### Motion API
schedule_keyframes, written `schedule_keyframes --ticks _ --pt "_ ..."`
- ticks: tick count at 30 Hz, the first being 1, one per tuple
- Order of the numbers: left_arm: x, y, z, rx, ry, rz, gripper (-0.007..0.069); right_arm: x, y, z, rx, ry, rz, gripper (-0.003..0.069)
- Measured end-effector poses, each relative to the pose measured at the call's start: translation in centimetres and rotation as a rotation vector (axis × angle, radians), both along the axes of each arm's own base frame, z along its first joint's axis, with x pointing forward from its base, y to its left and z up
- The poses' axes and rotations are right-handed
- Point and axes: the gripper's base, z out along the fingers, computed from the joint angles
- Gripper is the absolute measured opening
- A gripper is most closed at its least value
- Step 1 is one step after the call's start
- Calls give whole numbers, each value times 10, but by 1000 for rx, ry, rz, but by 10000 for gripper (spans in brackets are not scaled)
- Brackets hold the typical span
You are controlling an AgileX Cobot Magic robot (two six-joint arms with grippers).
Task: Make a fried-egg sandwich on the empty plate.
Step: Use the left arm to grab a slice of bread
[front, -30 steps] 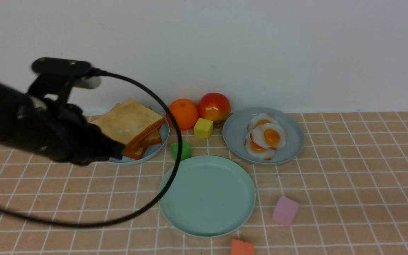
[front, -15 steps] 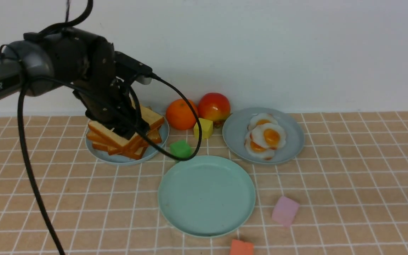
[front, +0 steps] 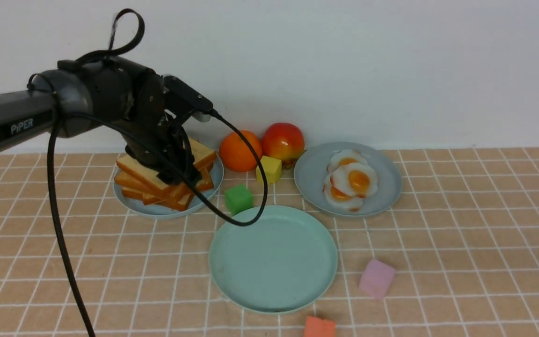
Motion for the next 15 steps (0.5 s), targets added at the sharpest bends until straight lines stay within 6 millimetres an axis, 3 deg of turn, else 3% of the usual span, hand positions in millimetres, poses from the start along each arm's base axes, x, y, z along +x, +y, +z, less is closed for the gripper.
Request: schedule_keyframes --ticks 5,15 --pt "4 -2 -13 1 13 -4 375 -1 3 0 27 16 18 8" --pt "3 -2 -13 -4 19 -1 373 -3 6 0 61 29 39 15"
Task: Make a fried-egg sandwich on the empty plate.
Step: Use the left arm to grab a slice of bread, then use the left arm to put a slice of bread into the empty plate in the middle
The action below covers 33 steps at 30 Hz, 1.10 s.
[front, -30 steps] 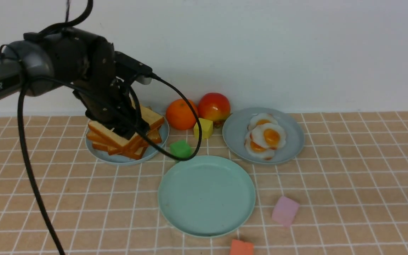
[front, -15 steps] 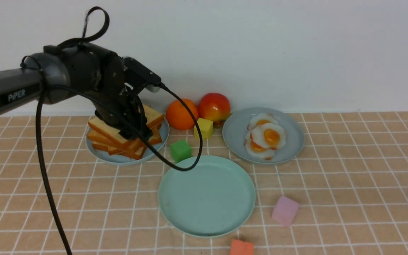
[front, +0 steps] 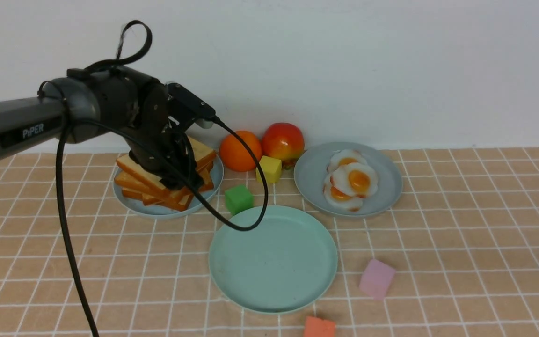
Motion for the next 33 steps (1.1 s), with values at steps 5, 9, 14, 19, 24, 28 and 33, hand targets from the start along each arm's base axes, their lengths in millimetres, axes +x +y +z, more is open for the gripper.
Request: schedule_keyframes --ticks 5,9,14,19,24,28,33 --pt "1 0 -2 6 4 -1 306 0 0 0 3 0 1 20" --pt "2 0 -5 13 17 -1 197 0 1 0 7 0 3 23" --pt "1 -1 -5 22 26 -3 80 0 2 1 21 2 10 31" --pt "-5 -4 6 31 39 -6 73 -1 2 1 30 3 14 34" --pt "-42 -26 68 -68 18 -28 57 -1 4 1 47 6 23 38" --pt "-92 -57 99 -173 12 -118 55 -2 5 2 62 10 32 38" --pt "-154 -94 73 -152 90 -279 54 -10 5 3 79 -6 45 42"
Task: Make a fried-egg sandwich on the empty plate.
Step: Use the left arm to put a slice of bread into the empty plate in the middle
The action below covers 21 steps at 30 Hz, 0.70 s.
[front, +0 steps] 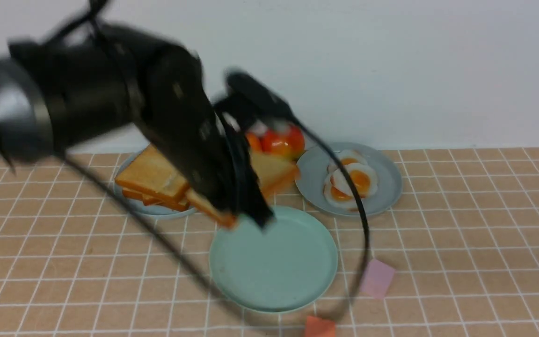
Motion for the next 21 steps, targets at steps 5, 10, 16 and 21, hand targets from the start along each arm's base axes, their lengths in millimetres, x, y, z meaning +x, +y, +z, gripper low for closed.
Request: schedule_keyframes --ticks 5,10,16,21 --pt "-19 -16 -36 43 -5 -89 52 -7 -1 1 2 -20 4 43" --pt "-9 -25 -56 32 -55 -111 48 -11 1 1 28 -20 22 43" --pt "2 -31 -84 91 -71 -151 51 -12 4 3 60 -13 39 50" --pt "4 -32 -95 117 -62 -163 165 -12 4 2 85 5 23 78"
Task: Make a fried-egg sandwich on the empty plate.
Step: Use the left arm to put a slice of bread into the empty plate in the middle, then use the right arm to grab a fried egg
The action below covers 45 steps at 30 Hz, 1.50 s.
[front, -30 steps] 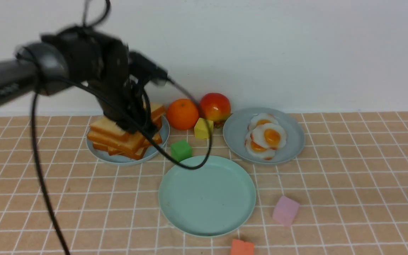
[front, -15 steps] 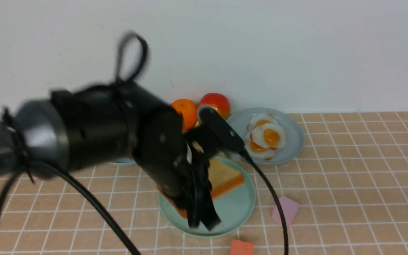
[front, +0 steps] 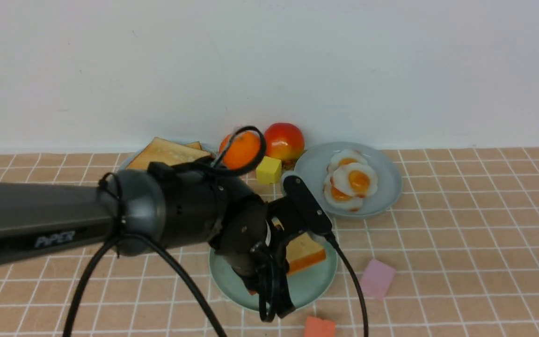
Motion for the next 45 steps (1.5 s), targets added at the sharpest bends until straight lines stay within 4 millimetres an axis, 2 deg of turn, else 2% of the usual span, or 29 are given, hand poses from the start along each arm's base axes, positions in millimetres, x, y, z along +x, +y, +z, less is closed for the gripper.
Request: schedule_keyframes --ticks 4,7,8,10,12,13,15,16,17,18,20,21,24,26,30,31,34,36,38,42,45 --pt "0 0 0 4 4 1 339 1 -1 -2 30 28 -36 137" --pt "-4 3 8 1 12 13 451 7 -1 -5 45 49 -61 223" --pt "-5 4 10 3 18 16 458 7 -1 -5 45 52 -62 230" --pt "-20 7 36 -41 47 68 512 20 0 -6 49 83 -76 313" --pt "-29 9 55 -93 51 107 507 31 1 -7 50 104 -85 338" --pt "-43 14 84 -180 46 170 455 51 3 -10 48 153 -100 367" --pt "-61 27 122 -318 20 247 351 79 6 -17 30 203 -109 380" --pt "-61 27 122 -320 19 246 337 79 6 -17 30 197 -109 380" --pt "-77 42 148 -418 -12 285 230 103 9 -25 17 243 -118 382" --pt "-88 52 161 -474 -31 302 150 116 10 -30 16 254 -129 383" --pt "-109 73 178 -556 -66 316 29 148 13 -44 12 280 -152 384" --pt "-121 85 183 -594 -86 315 -8 161 14 -50 13 291 -161 383" --pt "-156 119 185 -705 -154 298 -13 210 21 -73 -2 332 -167 384" --pt "-174 136 178 -768 -190 286 -13 234 25 -83 -4 356 -150 385" --pt "-198 159 158 -881 -250 269 -13 285 37 -102 8 399 -107 385" --pt "-199 159 157 -886 -253 268 -13 287 37 -103 4 400 -104 385" --pt "-211 170 143 -945 -290 251 -13 335 45 -119 -10 408 -73 385" --pt "-213 172 139 -946 -287 253 -13 354 48 -127 -23 413 -59 385" --pt "-213 173 137 -942 -282 255 -13 365 50 -132 -30 415 -54 386" --pt "-214 172 135 -945 -268 261 -13 401 54 -147 -58 416 -37 395" --pt "-214 172 135 -945 -268 261 -13 415 55 -154 -101 415 -17 420"
